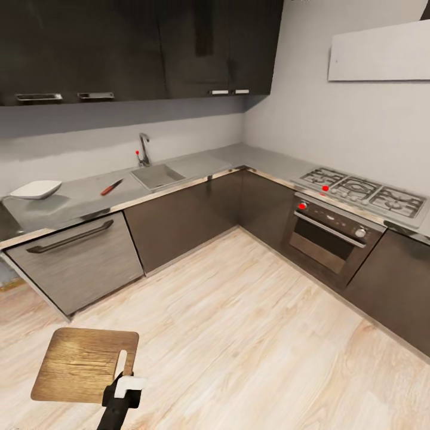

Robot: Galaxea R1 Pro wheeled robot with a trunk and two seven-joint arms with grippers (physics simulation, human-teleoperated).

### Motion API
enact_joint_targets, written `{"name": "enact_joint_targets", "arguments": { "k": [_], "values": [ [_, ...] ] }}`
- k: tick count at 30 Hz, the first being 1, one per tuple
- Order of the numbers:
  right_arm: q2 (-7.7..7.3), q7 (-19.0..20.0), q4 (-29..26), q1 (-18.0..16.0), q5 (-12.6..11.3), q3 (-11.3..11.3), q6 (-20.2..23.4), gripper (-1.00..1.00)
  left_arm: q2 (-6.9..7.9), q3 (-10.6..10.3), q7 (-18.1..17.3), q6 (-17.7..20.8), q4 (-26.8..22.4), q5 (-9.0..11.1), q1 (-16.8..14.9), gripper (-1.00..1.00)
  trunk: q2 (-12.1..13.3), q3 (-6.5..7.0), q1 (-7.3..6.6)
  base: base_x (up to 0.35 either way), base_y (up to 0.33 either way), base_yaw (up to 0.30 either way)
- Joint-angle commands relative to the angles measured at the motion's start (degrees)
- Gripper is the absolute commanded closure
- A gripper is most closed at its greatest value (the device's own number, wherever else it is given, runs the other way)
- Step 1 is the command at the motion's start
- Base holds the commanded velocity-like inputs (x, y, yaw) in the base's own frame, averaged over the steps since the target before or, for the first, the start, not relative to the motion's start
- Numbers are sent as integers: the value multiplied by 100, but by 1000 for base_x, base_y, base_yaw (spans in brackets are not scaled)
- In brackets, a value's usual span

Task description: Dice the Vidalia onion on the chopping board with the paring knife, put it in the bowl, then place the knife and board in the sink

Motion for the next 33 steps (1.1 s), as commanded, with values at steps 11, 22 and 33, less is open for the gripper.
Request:
{"name": "enact_joint_targets", "arguments": {
  "k": [11, 22, 33],
  "values": [
    [-1, -8, 10, 0, -12, 14, -5, -100, -4, -32, 65, -18, 24, -35, -12, 100, -11, 56, 3, 0, 0, 236],
    [-1, -7, 35, 0, -12, 14, -9, -100, -63, -32, 65, -17, 24, -35, -12, 100, -11, 120, 3, 0, 0, 241],
    [-1, -7, 35, 0, -3, 14, -16, -100, -66, -32, 65, -17, 24, -35, -12, 100, -11, 179, 3, 0, 0, 248]
  ]
}}
